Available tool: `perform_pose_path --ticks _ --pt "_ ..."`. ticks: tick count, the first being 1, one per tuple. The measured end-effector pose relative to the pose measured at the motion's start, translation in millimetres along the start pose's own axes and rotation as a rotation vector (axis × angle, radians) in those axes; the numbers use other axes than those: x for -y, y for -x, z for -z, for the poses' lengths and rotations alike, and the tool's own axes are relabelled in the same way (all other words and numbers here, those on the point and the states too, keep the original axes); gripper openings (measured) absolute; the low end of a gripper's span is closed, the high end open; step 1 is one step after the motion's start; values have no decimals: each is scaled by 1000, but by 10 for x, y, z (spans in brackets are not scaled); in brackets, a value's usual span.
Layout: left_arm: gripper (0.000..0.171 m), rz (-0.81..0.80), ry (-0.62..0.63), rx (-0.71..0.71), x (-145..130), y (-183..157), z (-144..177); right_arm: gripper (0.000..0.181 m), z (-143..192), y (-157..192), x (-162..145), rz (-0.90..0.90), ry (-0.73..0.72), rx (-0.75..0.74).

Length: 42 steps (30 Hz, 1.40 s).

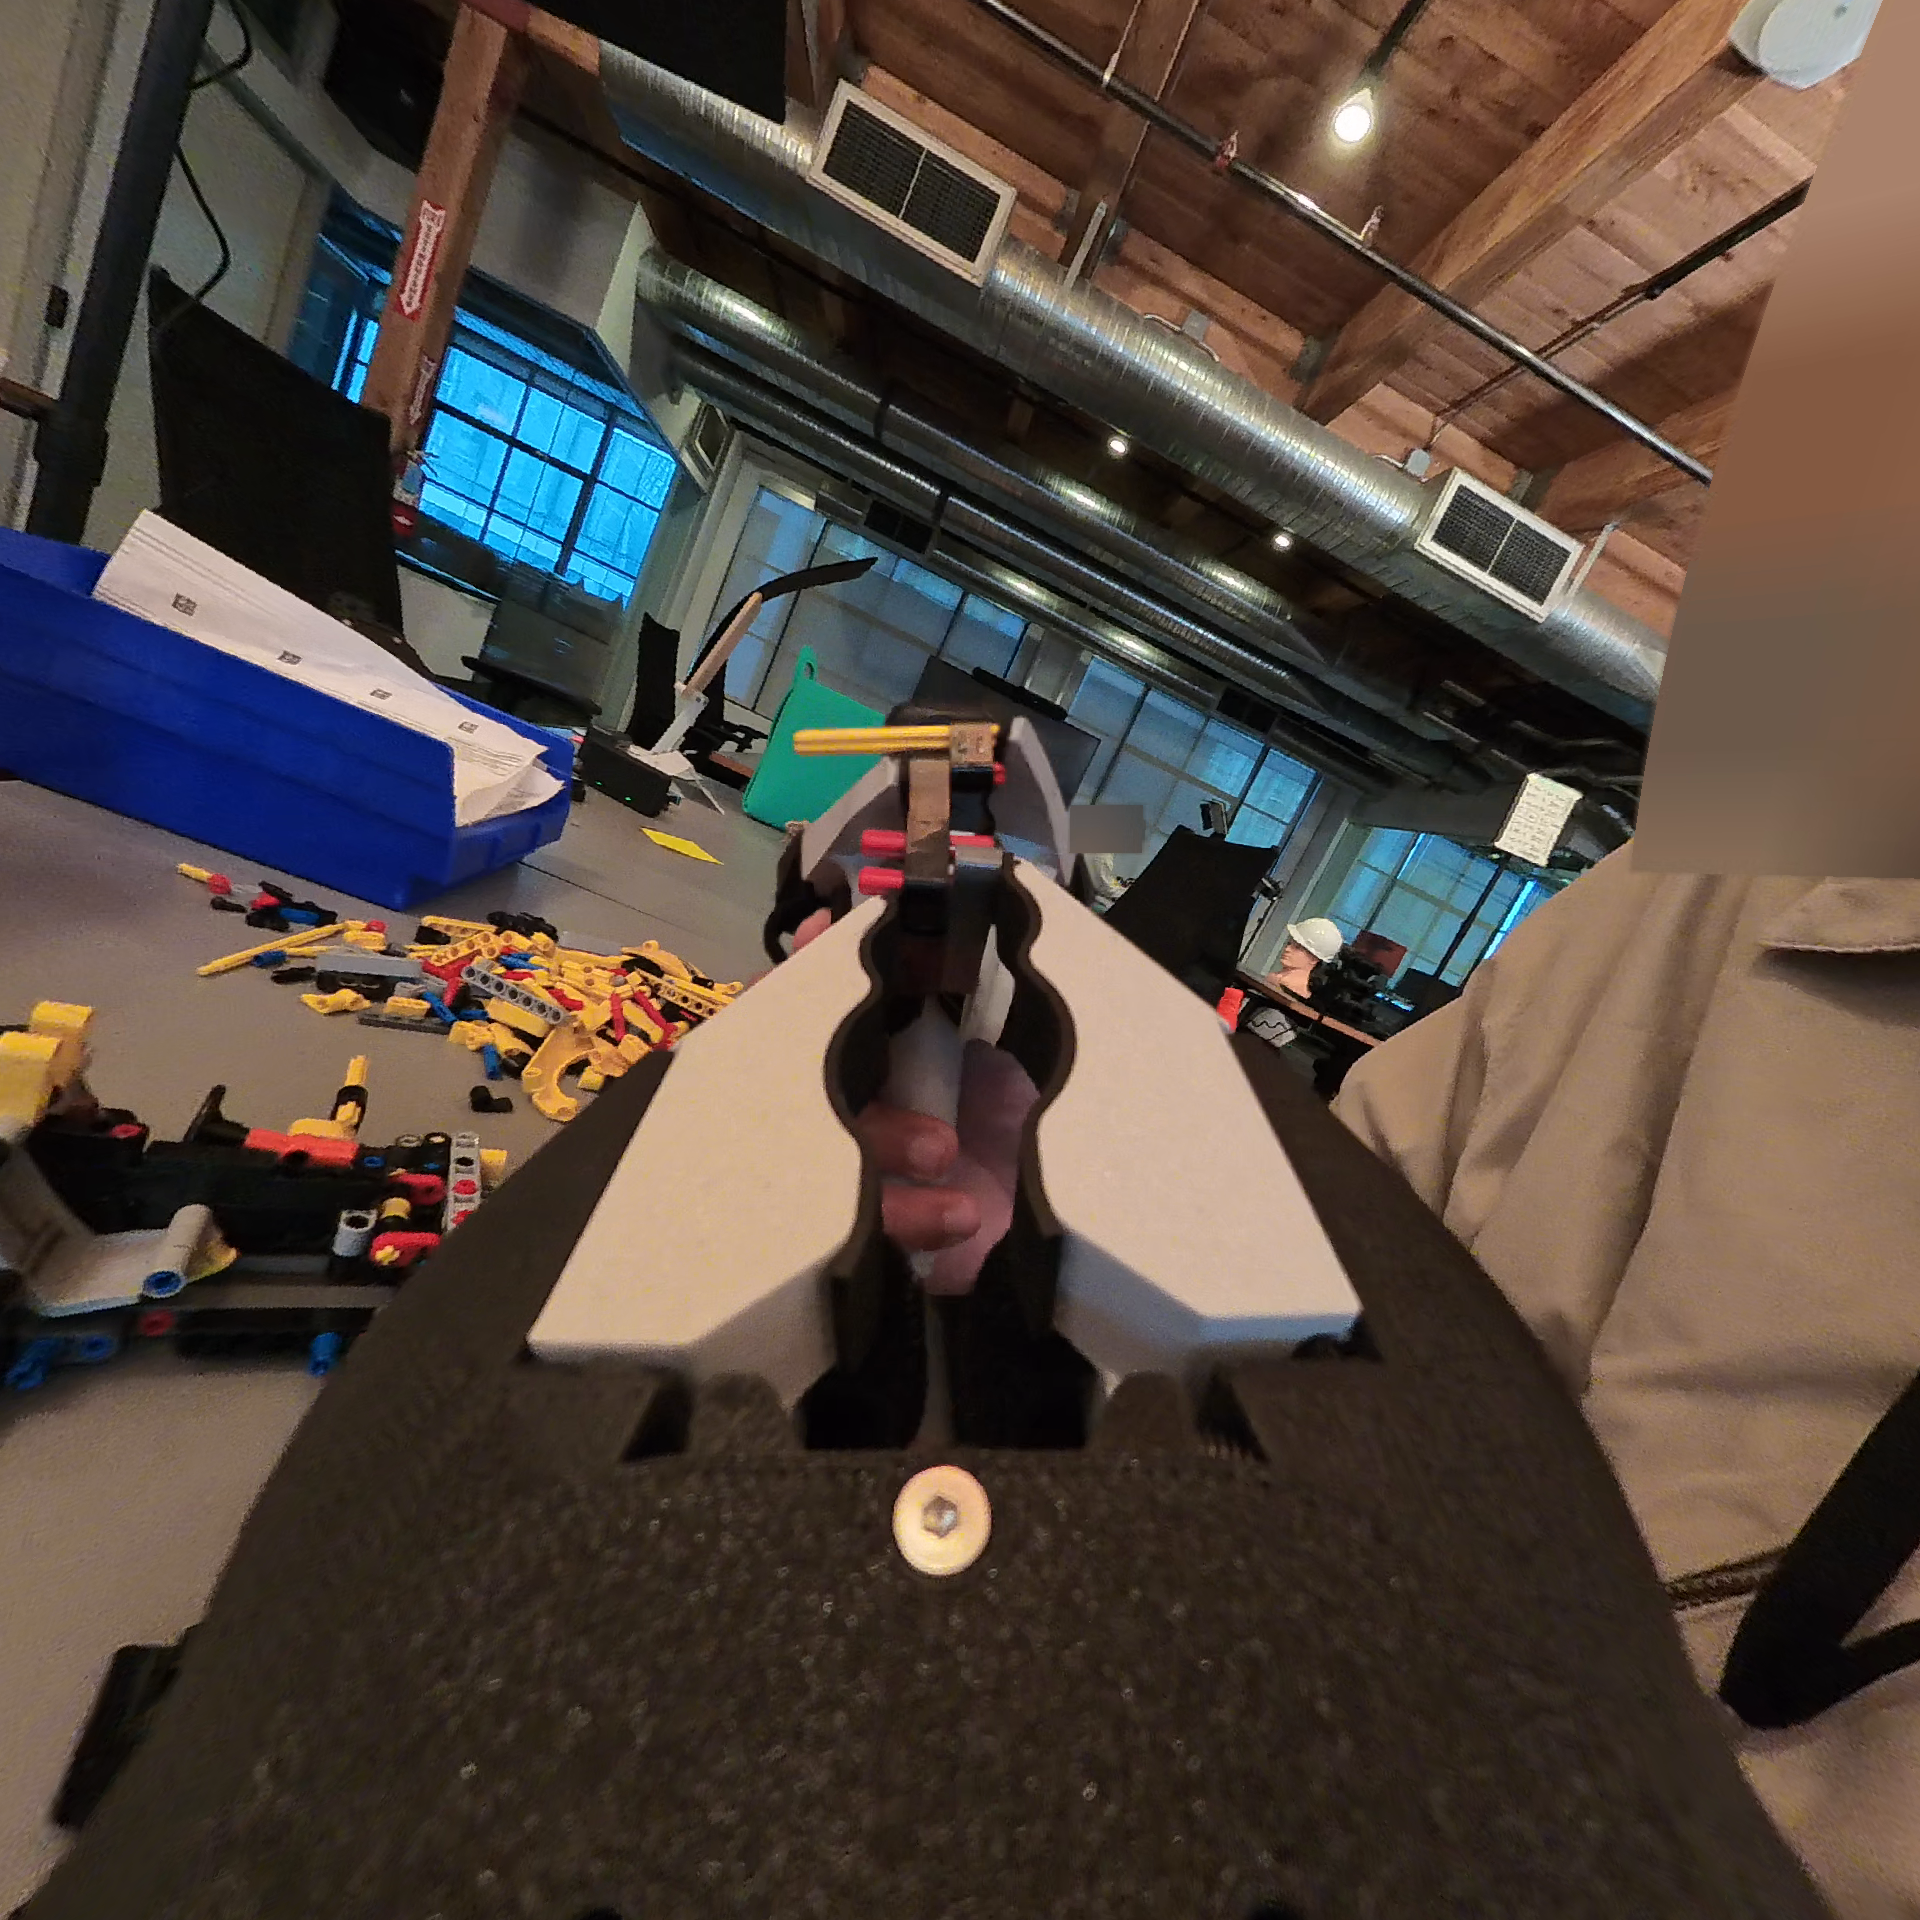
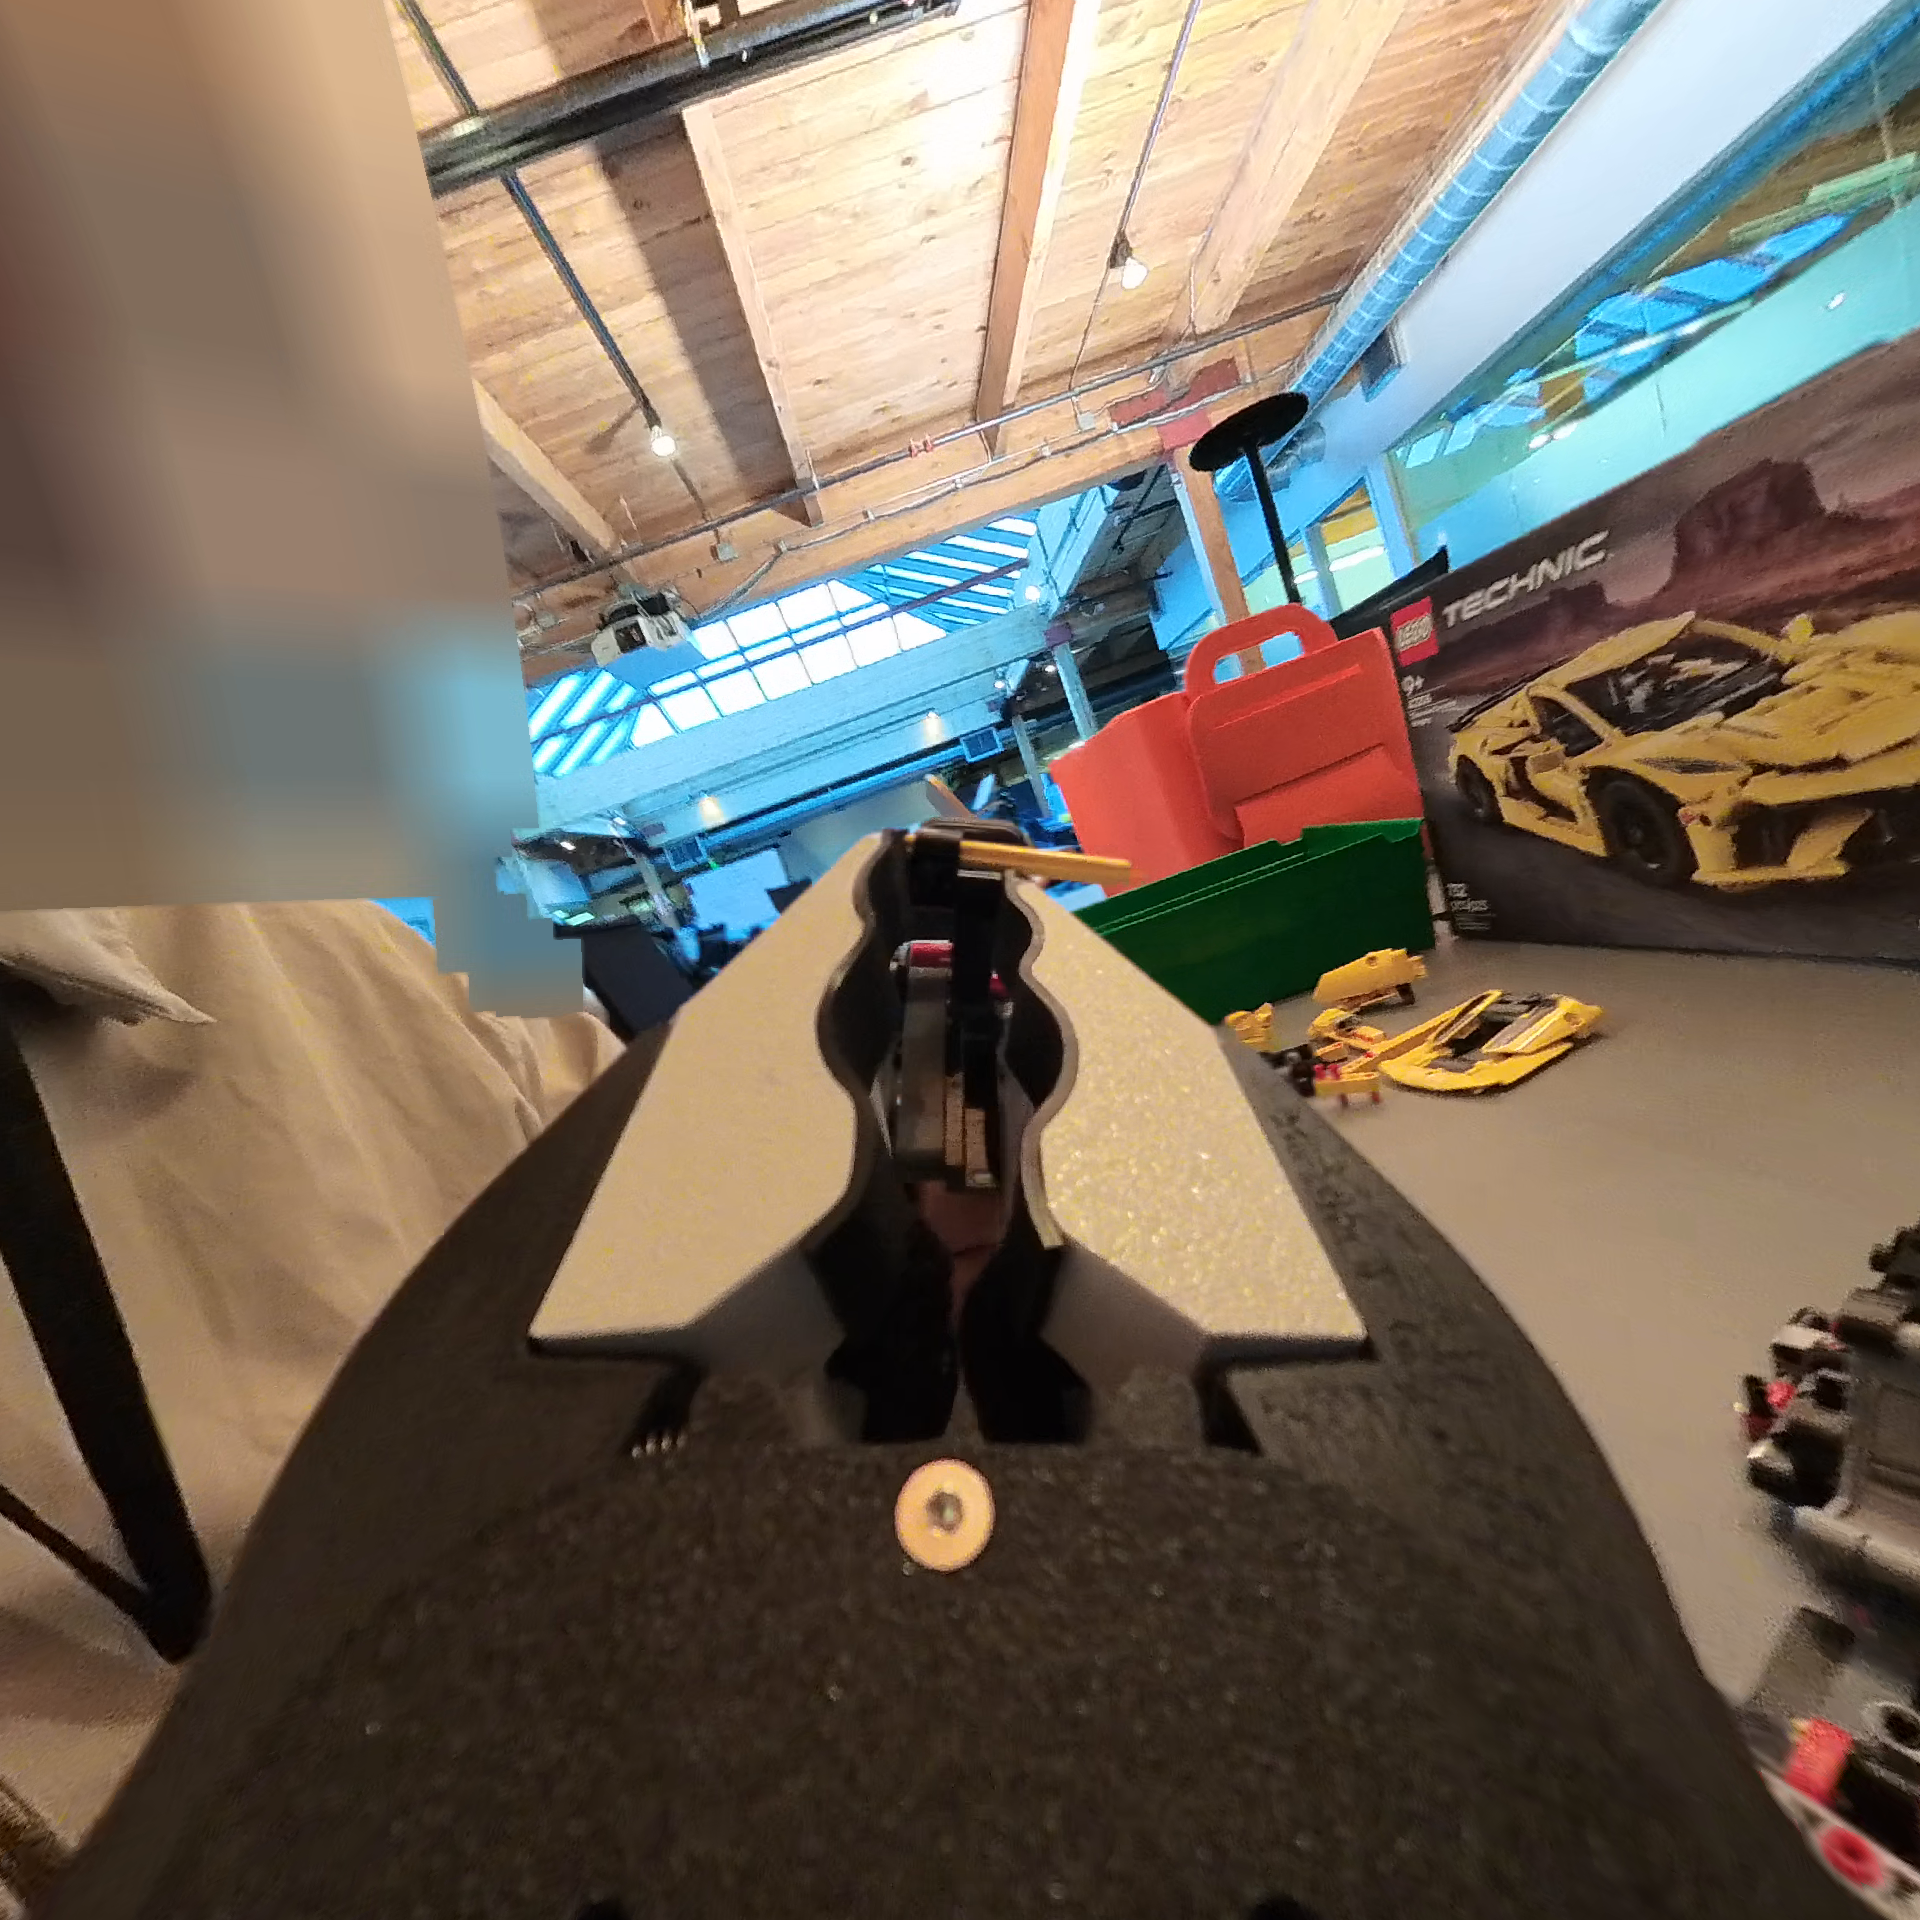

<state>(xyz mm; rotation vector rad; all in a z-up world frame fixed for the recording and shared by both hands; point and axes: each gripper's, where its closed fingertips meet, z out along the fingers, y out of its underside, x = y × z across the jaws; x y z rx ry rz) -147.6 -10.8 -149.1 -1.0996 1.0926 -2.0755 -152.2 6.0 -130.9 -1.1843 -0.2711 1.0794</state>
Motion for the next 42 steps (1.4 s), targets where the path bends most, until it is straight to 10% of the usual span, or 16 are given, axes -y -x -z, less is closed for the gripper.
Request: perform_pose_path --ticks 4,11,17,20,24,28,42 --pt "16 -72 55 108 19 275 126 18 7 -237 -85 -252 26 -10" --pt "17 -1054 460 417 -177 626 461 39 247 -615 -391 -287 294 -196" --pt "17 -1111 544 359 -374 617 436 5 221 -567 -575 -244 396 -185" --pt "19 -1033 499 356 -330 601 425 3 226 -546 -568 -291 387 -164" --pt "50 -493 327 580 -34 948 460 2 194 -705 -337 -297 165 -249" --pt "49 2 240 420 -216 796 300 2 180 -729 -203 -251 19 -307" --pt "15 55 2 326 -16 659 121 2 72 -705 -243 -573 -231 -182"
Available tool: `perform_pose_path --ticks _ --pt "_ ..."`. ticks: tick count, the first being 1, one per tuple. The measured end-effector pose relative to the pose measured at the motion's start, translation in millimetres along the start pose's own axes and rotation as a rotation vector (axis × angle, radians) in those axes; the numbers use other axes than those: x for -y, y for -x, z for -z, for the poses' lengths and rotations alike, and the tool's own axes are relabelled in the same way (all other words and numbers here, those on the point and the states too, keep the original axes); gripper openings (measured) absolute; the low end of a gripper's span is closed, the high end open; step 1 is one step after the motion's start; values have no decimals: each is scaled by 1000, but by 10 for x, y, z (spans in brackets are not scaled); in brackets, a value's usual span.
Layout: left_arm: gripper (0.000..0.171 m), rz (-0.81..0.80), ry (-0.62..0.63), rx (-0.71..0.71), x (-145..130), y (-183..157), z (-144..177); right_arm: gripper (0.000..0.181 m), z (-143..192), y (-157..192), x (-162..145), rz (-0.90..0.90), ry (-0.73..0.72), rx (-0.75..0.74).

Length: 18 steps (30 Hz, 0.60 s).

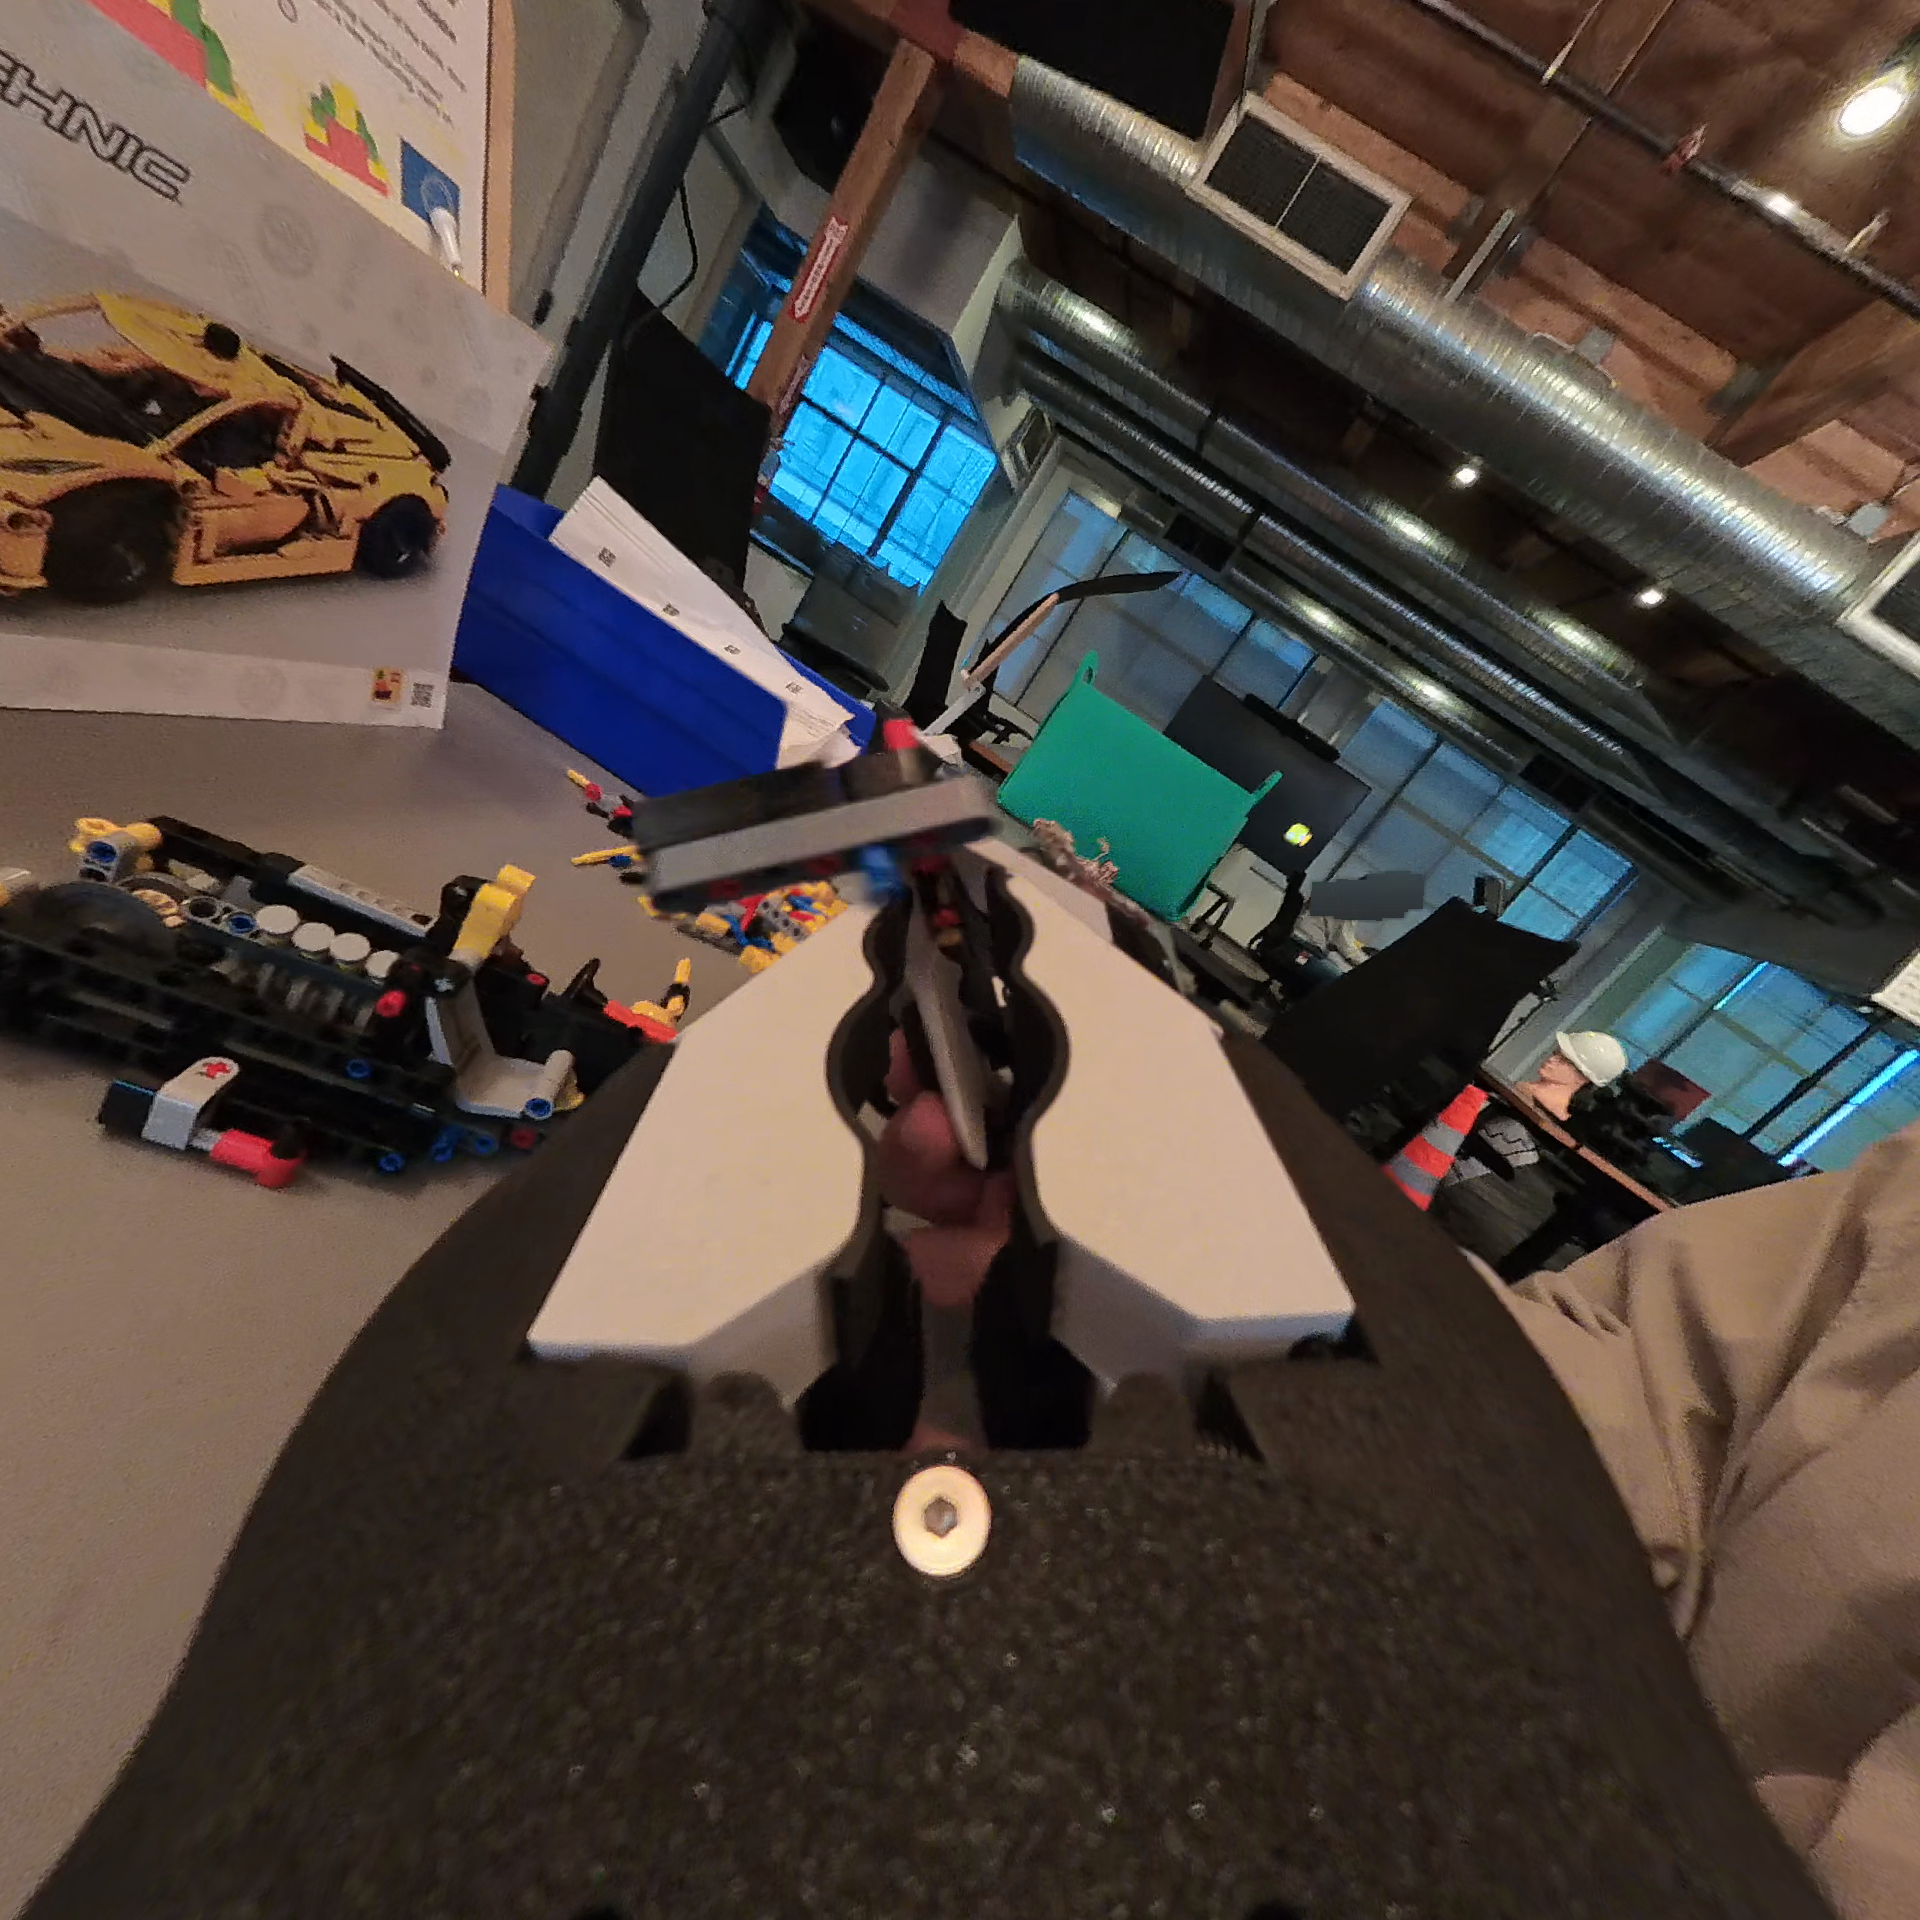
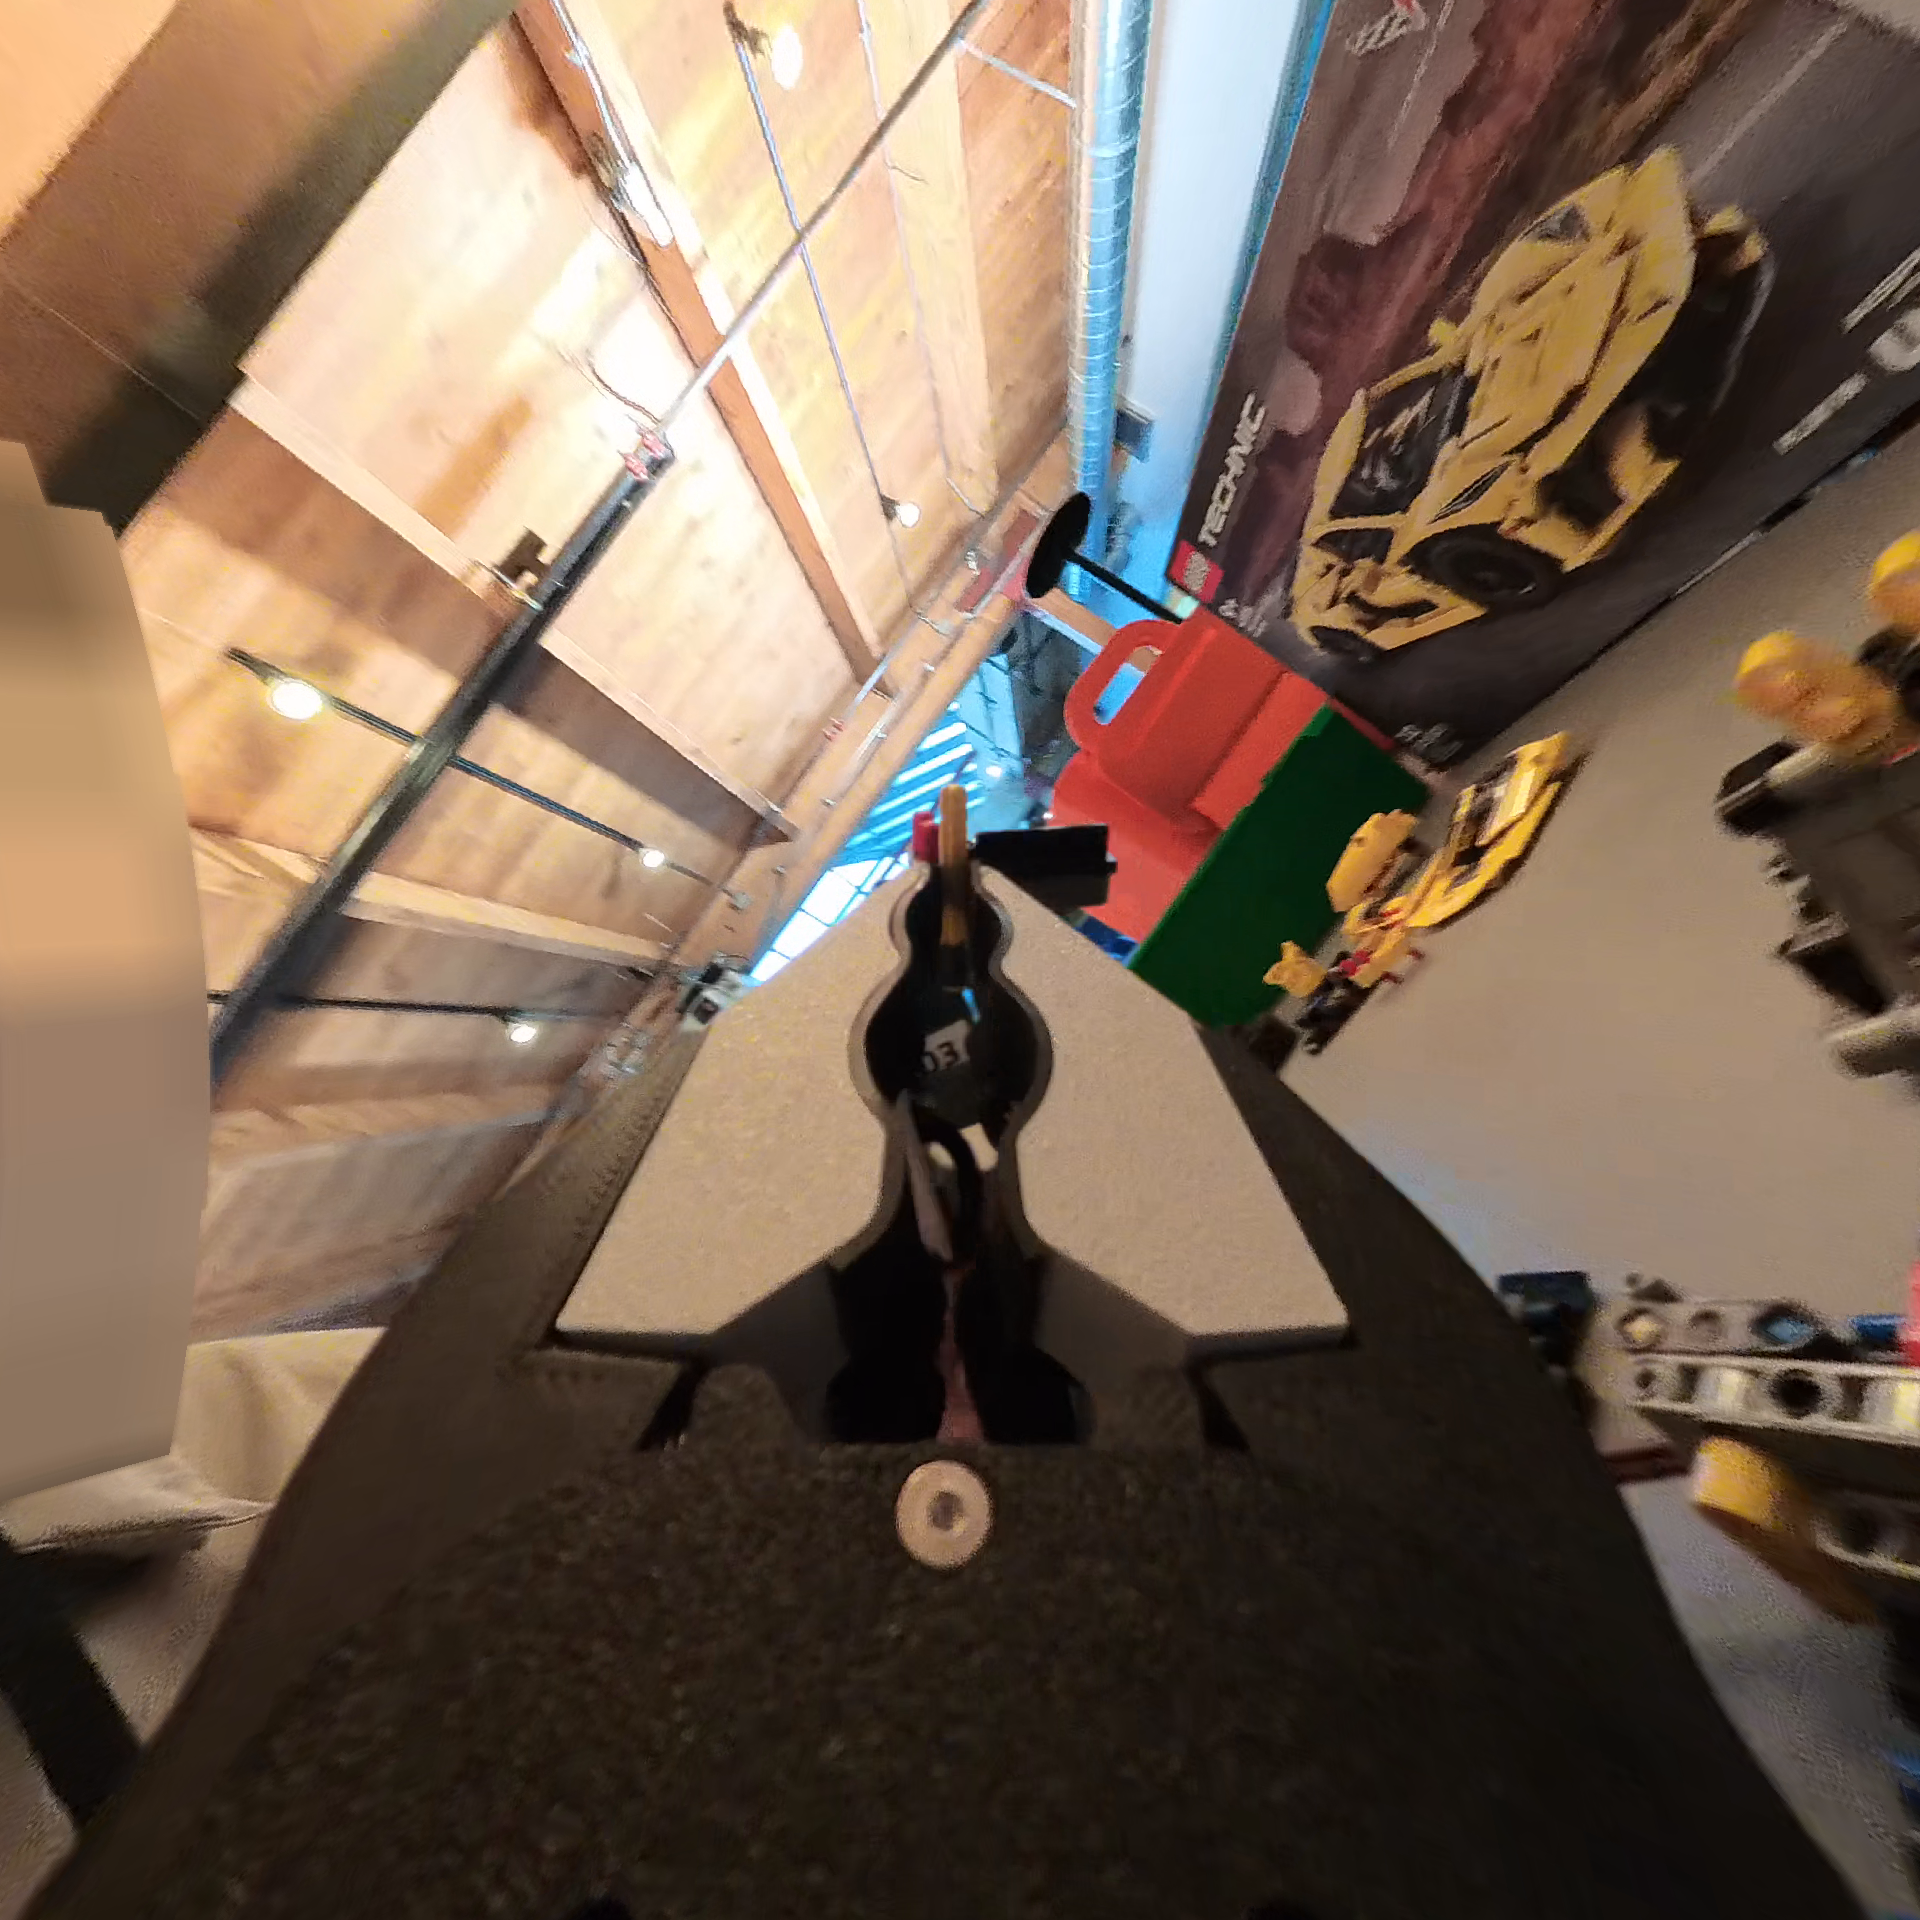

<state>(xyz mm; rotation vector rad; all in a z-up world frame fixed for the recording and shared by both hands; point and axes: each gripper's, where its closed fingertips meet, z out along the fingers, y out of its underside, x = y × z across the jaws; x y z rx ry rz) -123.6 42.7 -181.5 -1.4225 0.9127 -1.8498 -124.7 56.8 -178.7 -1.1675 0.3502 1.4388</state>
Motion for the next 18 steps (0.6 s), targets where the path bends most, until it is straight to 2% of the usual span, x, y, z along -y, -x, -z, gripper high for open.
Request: perform_pose_path --ticks 2,9,15,18 --pt "8 -13 26 11 -33 13 3 2 -21 -16 -44 -19 -8 1" --pt "8 17 7 -23 3 -13 26 2 -17 25 -32 -15 -9 27" --pt "7 -29 66 -1 -69 37 47 0 13 -46 -53 17 -3 -22" --pt "7 -31 65 16 -76 77 43 0 23 -99 -32 -59 -89 -22"
